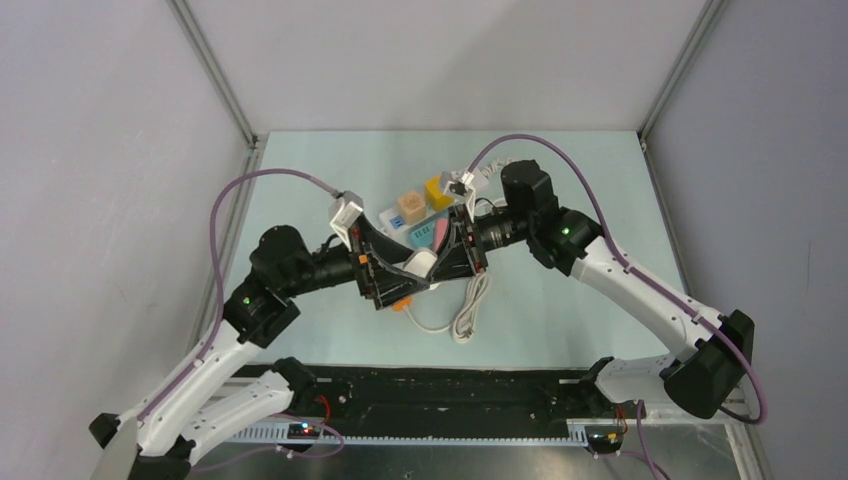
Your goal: Insert the plug
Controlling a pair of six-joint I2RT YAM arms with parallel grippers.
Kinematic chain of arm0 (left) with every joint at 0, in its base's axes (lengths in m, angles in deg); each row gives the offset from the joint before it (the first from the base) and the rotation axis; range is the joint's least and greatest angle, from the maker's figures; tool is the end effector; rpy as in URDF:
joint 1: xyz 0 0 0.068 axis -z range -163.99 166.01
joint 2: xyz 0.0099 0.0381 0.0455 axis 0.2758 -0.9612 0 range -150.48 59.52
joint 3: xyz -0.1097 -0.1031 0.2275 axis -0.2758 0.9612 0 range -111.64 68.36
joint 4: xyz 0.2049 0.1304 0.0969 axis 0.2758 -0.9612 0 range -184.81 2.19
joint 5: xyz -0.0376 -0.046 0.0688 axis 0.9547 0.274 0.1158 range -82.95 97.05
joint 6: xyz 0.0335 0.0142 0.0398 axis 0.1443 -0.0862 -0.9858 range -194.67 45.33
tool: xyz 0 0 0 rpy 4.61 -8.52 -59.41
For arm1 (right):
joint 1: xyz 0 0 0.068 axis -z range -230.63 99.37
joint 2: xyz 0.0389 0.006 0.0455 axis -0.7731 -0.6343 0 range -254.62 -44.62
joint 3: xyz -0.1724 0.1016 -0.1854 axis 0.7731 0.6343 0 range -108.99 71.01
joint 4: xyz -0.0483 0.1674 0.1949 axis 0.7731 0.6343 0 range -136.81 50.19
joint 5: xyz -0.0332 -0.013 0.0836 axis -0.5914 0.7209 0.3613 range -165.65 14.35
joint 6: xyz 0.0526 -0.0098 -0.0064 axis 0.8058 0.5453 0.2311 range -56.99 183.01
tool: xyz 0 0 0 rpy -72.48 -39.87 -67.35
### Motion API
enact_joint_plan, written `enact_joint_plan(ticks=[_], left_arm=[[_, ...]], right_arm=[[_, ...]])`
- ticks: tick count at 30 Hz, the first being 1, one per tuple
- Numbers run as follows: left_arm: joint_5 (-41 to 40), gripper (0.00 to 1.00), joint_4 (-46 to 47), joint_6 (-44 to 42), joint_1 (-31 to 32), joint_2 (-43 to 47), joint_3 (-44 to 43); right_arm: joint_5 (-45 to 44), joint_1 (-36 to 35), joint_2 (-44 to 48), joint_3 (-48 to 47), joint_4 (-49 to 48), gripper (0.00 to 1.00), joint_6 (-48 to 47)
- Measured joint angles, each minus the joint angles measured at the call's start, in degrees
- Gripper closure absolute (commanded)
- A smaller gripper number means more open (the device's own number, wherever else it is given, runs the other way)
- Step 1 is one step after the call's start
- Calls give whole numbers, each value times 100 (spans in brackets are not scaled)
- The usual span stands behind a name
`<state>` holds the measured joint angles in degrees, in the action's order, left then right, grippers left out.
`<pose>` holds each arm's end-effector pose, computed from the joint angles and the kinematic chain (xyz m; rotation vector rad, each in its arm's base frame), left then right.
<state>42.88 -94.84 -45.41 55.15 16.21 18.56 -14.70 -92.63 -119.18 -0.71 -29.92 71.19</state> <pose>0.1168 -0.1219 0.3809 0.6832 1.6330 -1.3895 0.1898 0.2126 0.3849 -1.3028 1.5857 1.5764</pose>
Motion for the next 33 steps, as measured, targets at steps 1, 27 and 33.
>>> enact_joint_plan(ticks=[1,27,33], left_arm=[[-90,1,0,0,0,46,24],[50,68,-92,66,0,24,518],[61,88,-114,66,-2,24,518]], right_arm=[[-37,11,0,0,0,100,22],[-190,201,0,0,-179,100,341],[-201,203,0,0,-153,100,313]])
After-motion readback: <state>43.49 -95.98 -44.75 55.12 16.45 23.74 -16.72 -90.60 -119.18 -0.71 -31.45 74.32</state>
